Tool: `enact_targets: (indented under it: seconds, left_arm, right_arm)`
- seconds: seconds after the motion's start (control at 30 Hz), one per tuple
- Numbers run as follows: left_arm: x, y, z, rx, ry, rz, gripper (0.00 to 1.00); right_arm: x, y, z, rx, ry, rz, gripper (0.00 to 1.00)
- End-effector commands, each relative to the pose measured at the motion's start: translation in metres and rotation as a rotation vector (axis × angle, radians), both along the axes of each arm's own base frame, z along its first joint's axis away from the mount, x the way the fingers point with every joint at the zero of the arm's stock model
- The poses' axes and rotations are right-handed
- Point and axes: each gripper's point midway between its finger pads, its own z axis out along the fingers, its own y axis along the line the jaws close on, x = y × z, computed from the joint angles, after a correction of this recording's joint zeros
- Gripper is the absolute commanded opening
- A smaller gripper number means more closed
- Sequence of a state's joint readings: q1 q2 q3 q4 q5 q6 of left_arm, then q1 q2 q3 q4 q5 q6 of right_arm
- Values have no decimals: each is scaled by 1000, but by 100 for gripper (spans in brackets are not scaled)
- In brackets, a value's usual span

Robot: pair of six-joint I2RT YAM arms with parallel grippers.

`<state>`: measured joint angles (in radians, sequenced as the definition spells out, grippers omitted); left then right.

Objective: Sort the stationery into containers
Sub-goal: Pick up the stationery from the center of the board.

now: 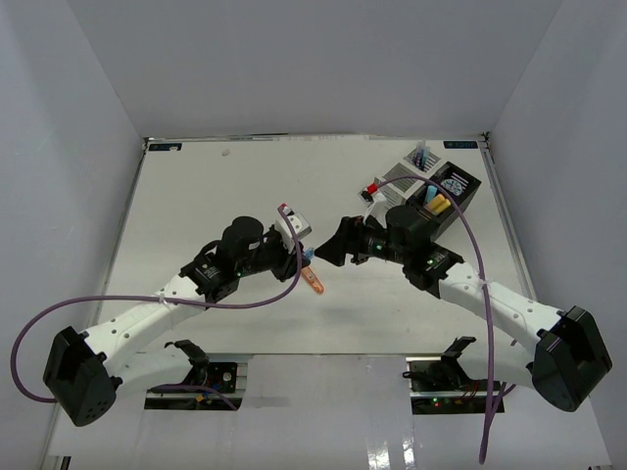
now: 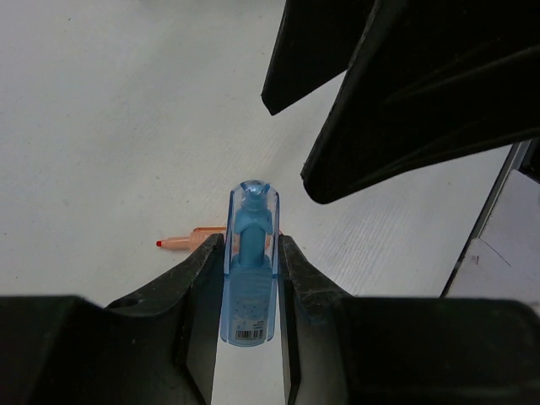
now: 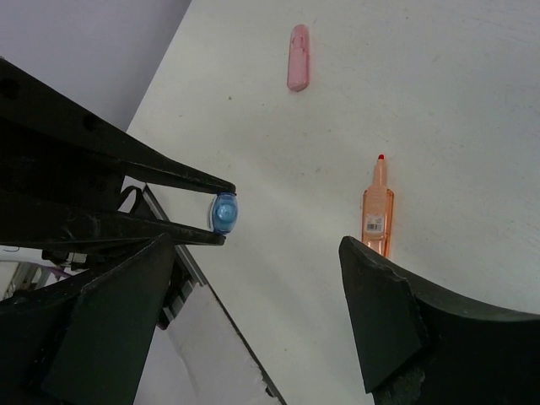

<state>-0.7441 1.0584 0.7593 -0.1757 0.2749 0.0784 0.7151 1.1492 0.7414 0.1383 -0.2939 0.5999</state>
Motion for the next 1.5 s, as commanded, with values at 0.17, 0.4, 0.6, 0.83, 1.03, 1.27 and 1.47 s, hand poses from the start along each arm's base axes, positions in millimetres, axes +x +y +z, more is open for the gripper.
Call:
enact_targets:
  seconds: [0.17,0.4,0.6,0.83,1.03,1.27,1.47]
  left_arm:
    - [-2,-2,8,-37,-7,6,24]
    - [-3,-3,12,-49,-11,5,24]
    - [-3,-2,12,-53,-13,4,24]
    - [-2,-1,14,-58,-15,16,24]
    - [-2,-2,17,-68,-18,15,24]
    - [-4,-2,15,-64,-14,12,29]
    - [-1,3,13,-55,11,56,73]
  right_arm:
    - [5,26,40,99,-82,10,82]
    - [7,35,32,95,-63,14,75]
    - [6,41,25,93,-51,23,64]
    - [1,45,23,103,-41,46,48]
    - [-2,46,21,106,-37,62,34]
    - [1,45,23,93,-57,53,8]
    - [24,24,33,-7,-151,-72,8]
